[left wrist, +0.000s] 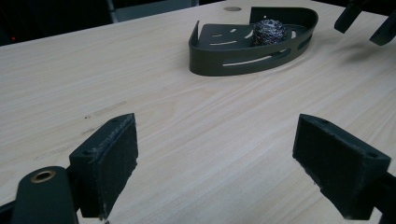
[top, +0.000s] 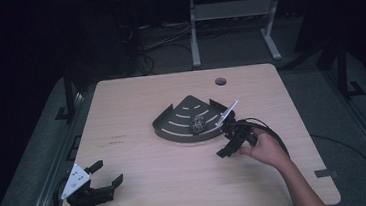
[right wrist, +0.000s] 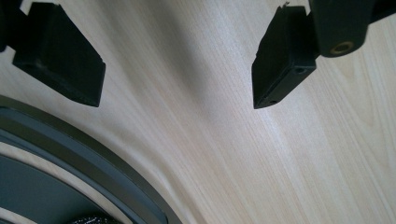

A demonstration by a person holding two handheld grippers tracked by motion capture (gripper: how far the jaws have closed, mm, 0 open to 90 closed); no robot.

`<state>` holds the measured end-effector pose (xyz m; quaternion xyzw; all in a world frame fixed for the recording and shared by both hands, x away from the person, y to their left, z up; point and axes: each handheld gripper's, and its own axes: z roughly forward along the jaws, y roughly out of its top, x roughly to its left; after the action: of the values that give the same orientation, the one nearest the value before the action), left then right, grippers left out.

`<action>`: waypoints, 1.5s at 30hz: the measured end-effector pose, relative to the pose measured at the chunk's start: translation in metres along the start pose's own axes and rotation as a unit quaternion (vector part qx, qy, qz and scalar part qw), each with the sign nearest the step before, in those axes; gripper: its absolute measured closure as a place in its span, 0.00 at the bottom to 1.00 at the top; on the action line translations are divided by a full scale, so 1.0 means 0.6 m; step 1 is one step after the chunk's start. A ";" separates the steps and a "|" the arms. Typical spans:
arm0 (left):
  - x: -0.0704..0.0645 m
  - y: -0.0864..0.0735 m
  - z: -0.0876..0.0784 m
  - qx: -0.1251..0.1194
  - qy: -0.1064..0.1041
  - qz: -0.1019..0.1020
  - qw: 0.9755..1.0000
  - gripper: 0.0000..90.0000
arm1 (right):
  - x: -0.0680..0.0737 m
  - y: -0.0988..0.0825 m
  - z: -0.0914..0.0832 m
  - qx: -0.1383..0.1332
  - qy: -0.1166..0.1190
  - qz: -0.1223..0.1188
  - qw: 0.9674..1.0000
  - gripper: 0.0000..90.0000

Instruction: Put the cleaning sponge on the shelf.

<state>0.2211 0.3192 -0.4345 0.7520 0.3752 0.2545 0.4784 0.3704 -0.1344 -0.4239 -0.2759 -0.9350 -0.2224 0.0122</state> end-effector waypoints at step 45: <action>-0.002 0.000 0.001 0.003 -0.001 0.003 1.000 0.15 | 0.015 -0.103 -0.021 -0.030 -0.009 0.028 0.999 0.18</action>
<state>0.2209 0.3180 -0.4349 0.7547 0.3733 0.2543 0.4759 0.3292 -0.1811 -0.4364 -0.3042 -0.9200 -0.2472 0.0018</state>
